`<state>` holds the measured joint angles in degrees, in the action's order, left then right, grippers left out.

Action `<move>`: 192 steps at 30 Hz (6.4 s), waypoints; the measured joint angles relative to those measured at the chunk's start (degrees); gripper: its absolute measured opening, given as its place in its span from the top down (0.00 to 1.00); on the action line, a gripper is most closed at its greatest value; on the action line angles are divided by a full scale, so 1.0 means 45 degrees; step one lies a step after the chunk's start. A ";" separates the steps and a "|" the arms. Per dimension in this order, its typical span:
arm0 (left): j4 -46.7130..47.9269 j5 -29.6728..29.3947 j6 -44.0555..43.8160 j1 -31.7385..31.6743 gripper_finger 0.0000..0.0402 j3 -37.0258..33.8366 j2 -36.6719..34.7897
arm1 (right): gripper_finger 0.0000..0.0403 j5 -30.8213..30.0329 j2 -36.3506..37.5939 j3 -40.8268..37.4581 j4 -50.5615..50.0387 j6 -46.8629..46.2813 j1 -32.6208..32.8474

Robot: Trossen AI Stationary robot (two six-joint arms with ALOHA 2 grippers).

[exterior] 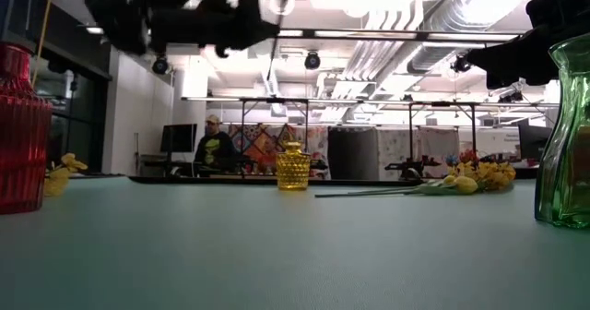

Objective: Sort flowers into vase by color
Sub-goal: Put the top red flowers into the yellow vase, then put the right red flowers into the yellow vase

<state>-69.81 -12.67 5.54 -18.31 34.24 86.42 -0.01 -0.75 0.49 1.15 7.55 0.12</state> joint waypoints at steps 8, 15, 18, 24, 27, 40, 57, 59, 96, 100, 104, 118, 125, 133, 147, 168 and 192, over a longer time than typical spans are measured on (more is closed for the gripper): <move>-0.2344 0.0827 -0.2030 -0.1725 1.00 0.1385 0.3982 | 1.00 0.0000 0.0000 -0.0004 0.0000 0.0000 0.0000; -0.2388 -0.0293 -0.1851 -0.1943 1.00 0.2976 0.5755 | 1.00 0.0000 0.0000 -0.0003 0.0000 0.0000 0.0003; -0.2433 -0.0617 -0.1855 -0.1962 1.00 0.3055 0.6046 | 1.00 0.0000 0.0000 -0.0002 0.0000 0.0000 0.0002; -0.2453 -0.0945 -0.2357 -0.2143 1.00 0.3055 0.6477 | 1.00 0.0000 0.0000 -0.0001 0.0000 0.0000 0.0005; -0.2130 -0.0912 -0.2453 -0.2200 1.00 0.3055 0.6487 | 1.00 0.0000 0.0000 0.0000 0.0000 0.0000 0.0000; -0.1402 -0.0205 -0.2771 -0.2164 1.00 0.3055 0.6516 | 1.00 0.0000 0.0000 -0.0001 0.0000 0.0000 0.0002; 0.0744 -0.1334 -0.2938 -0.1642 0.87 0.3055 0.6312 | 1.00 0.0000 0.0000 -0.0005 0.0000 0.0000 0.0000; 0.1352 -0.0982 -0.3196 -0.1642 0.83 0.3055 0.6171 | 1.00 0.0000 0.0000 0.0000 0.0000 0.0000 0.0005; 1.5758 0.2807 -0.2688 0.4282 0.55 0.3045 -0.0196 | 1.00 0.0000 0.0005 -0.0001 -0.0004 0.0000 0.0001; 1.6626 0.1362 -0.1792 0.5376 0.55 0.3050 -0.0211 | 1.00 0.0000 0.0005 0.0000 -0.0005 0.0000 0.0005; 1.7165 0.0770 -0.1670 0.5979 0.55 0.3054 -0.0269 | 1.00 0.0000 0.0005 0.0000 -0.0005 0.0000 0.0000; 1.6872 0.0113 -0.1882 0.6503 0.55 0.3055 -0.0259 | 1.00 0.0000 0.0005 -0.0005 -0.0004 0.0000 0.0001; 1.5466 -0.0086 -0.1974 0.5776 0.55 0.3055 -0.0245 | 1.00 0.0000 0.0005 -0.0002 -0.0004 0.0000 0.0000; 1.5615 -0.0160 -0.1806 0.5547 0.55 0.3055 -0.0240 | 1.00 0.0000 0.0005 -0.0005 0.0000 0.0000 0.0000; 1.6193 -0.0849 -0.0956 0.4697 0.55 0.3050 -0.0885 | 1.00 0.0001 0.0005 -0.0002 0.0000 0.0000 0.0000; 1.3786 -0.1238 -0.2419 0.5806 0.55 0.2045 -0.0881 | 1.00 0.0826 -0.4600 0.0126 0.8672 -0.7922 0.2517; 1.3883 -0.2225 -0.2439 0.5935 0.55 0.2045 -0.0881 | 1.00 -0.1740 -1.4355 1.3148 -1.1133 -1.2995 0.6611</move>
<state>-7.33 -22.68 -5.44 8.40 43.44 82.46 -7.84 -65.35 59.66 -48.95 -50.93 29.87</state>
